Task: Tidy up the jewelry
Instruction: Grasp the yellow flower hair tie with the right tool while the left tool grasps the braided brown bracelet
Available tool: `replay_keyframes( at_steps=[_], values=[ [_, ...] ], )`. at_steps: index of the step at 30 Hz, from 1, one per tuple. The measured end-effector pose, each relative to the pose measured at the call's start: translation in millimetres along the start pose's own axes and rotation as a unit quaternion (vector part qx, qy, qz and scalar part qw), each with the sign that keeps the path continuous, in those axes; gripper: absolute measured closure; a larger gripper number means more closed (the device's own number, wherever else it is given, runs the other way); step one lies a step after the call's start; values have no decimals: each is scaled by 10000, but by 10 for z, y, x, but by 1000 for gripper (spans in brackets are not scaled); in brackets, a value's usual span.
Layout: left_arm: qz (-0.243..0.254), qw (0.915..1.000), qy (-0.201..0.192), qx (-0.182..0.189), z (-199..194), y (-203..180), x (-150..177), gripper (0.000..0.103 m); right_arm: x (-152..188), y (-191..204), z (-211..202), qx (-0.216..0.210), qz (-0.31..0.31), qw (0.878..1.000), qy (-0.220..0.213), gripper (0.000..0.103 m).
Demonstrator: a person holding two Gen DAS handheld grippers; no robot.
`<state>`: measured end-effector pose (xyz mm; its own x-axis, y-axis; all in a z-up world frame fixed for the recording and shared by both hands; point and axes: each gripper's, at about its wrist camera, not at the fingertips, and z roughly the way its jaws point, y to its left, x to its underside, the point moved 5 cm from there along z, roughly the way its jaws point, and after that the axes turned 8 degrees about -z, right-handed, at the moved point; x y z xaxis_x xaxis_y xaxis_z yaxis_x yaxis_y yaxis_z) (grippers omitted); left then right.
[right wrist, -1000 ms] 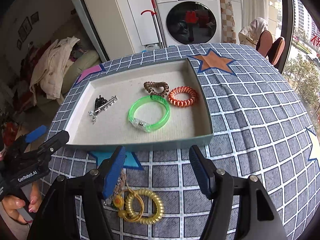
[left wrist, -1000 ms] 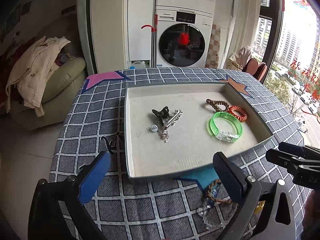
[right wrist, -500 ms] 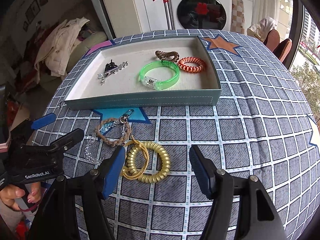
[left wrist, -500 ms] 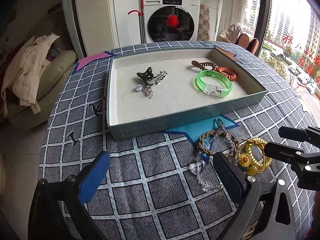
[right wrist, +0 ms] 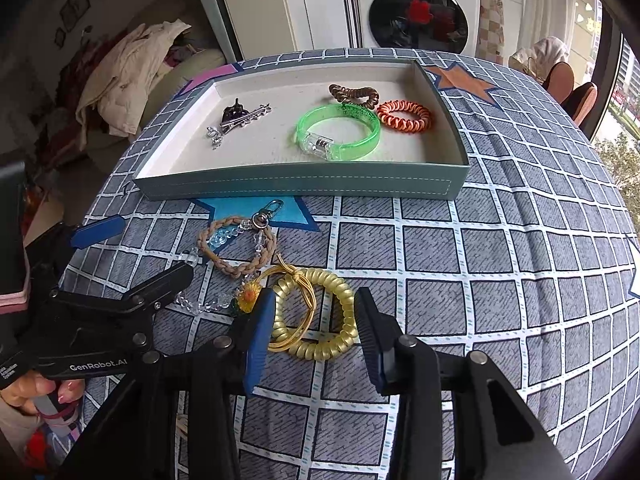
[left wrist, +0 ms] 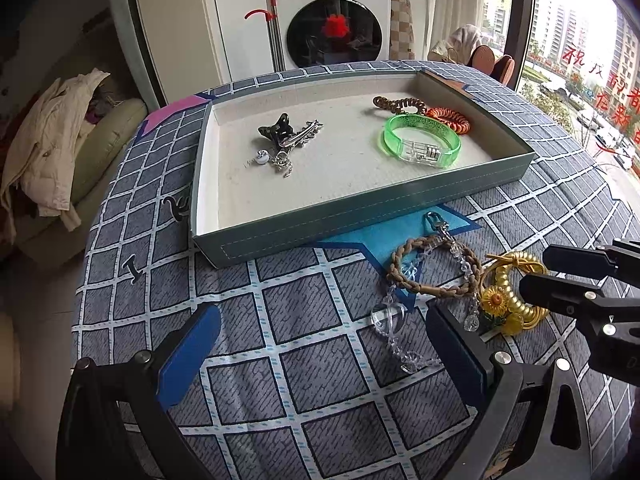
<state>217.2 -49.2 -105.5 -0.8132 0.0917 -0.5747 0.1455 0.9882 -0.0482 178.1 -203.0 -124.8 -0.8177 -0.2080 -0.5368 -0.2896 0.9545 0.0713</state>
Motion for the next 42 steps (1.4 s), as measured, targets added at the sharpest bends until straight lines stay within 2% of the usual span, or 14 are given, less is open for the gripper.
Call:
replay_keyframes(
  at_steps=[5,8,13,18,21,26,28,32,33,34,36,38,39,42],
  values=[
    [341,9993,-117,29,12,-116,-42,0,-25,23,28,31,-82,10000,-13,62],
    [506,9986,-99,105,33,-177,-30,0,-24,47,29,108,-235,9997,-11,71],
    [753,9969,-127,202,23,-273,-30,0,0,71,14,324,-506,9982,13,96],
    [1165,9919,-275,416,-42,-472,-78,0,40,21,-20,300,-443,9986,-2,97],
    [1467,9881,-235,405,1,-593,-83,10,52,1,-32,291,-427,9987,-1,97],
    [1617,9857,-116,470,37,-651,-72,13,91,-51,-60,282,-367,9989,2,97],
    [1664,9847,-50,506,38,-672,-54,21,99,-78,-66,265,-329,9991,-8,97],
    [1850,9811,-36,567,20,-725,9,24,94,-128,-64,181,-172,9997,-30,97],
    [1869,9805,-23,610,16,-728,15,29,96,-135,-66,175,-156,9997,-33,97],
    [1857,9804,14,662,13,-722,15,45,100,-137,-68,174,-150,9997,-34,97],
    [1751,9813,138,783,32,-699,5,70,105,-141,-73,169,-137,9998,-40,97],
    [1545,9840,158,876,22,-638,-24,71,108,-145,-76,156,-111,9998,-51,97],
    [1436,9850,156,945,7,-610,-39,77,110,-147,-82,150,-95,9998,-66,97],
    [1010,9882,132,1147,-63,-493,-109,77,105,-154,-114,144,-56,9998,-127,97]
  ],
)
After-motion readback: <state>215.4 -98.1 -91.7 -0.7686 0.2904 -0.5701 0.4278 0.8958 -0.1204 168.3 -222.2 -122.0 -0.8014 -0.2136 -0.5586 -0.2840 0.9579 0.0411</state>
